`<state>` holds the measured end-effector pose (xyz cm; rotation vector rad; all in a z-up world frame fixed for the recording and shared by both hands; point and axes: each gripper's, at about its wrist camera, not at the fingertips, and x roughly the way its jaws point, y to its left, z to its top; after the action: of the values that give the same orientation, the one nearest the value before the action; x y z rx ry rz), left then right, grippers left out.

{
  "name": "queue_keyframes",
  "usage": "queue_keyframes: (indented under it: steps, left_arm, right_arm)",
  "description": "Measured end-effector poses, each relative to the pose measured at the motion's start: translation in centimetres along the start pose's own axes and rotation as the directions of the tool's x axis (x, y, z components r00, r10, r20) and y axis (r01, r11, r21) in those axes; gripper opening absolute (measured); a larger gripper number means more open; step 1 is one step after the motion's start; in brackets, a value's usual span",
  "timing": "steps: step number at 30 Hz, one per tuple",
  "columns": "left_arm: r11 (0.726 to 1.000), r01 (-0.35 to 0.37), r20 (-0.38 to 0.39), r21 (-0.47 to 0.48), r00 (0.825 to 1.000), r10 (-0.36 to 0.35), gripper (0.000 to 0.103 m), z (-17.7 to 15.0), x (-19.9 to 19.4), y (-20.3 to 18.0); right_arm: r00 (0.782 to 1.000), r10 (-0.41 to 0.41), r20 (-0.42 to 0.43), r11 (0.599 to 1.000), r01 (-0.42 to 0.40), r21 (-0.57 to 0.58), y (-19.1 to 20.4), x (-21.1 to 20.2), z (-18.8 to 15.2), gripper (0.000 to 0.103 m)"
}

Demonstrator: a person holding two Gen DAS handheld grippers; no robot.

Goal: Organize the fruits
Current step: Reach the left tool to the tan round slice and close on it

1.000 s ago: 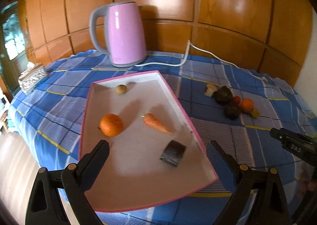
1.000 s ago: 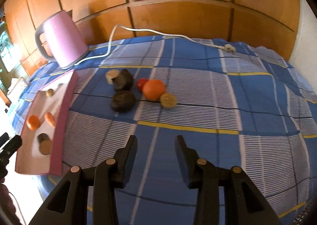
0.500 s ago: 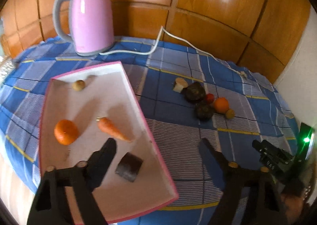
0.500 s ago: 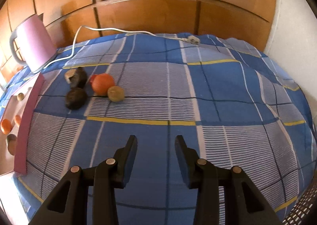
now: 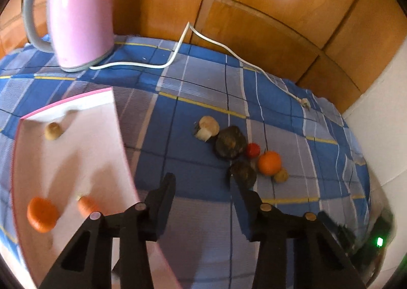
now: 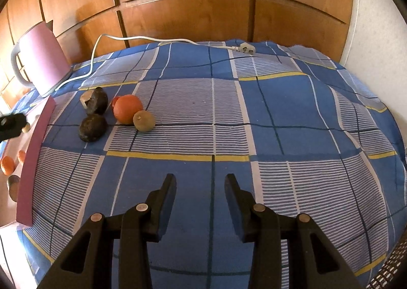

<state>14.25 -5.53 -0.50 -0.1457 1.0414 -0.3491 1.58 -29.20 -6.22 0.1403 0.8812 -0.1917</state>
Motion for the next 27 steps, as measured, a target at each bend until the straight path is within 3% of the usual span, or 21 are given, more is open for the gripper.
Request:
queue_keyframes:
  steps: [5,14,17,22,23,25,27]
  left_arm:
    - [0.999,0.005,-0.043,-0.037,0.999,-0.006,0.043,2.7,2.9,-0.3]
    - [0.994,-0.018,-0.118,-0.112,0.993,0.005,0.061,7.0,8.3,-0.6]
    - [0.993,-0.047,-0.159,-0.112,0.987,0.029,0.061,7.6,10.1,-0.6]
    - [0.991,-0.053,-0.181,-0.122,0.983,0.031,0.056,7.5,11.6,0.2]
    - [0.992,-0.055,-0.174,-0.111,0.984,0.035,0.049,7.4,11.5,0.3]
    - [0.994,0.004,-0.170,-0.110,0.985,-0.023,0.038,7.1,11.3,0.6]
    - [0.993,0.007,-0.162,-0.114,0.987,-0.025,0.038,6.8,10.8,0.9]
  right_arm:
    - [1.000,0.014,-0.005,1.000,-0.014,-0.003,0.1,0.1,0.2,0.040]
    - [0.999,0.036,-0.019,0.999,-0.036,-0.012,0.2,0.7,0.5,0.040]
    - [0.999,0.042,-0.029,0.999,-0.042,-0.009,0.1,1.0,0.4,0.040]
    - [0.998,0.045,-0.032,0.999,-0.045,0.002,-0.2,1.2,0.6,0.040]
    - [0.998,0.049,-0.032,0.999,-0.049,0.003,-0.2,1.2,0.6,0.040]
    - [0.998,0.055,-0.033,0.998,-0.055,0.001,-0.1,1.3,0.6,0.040]
    - [0.997,0.061,-0.042,0.998,-0.061,0.000,0.0,1.6,0.6,0.040]
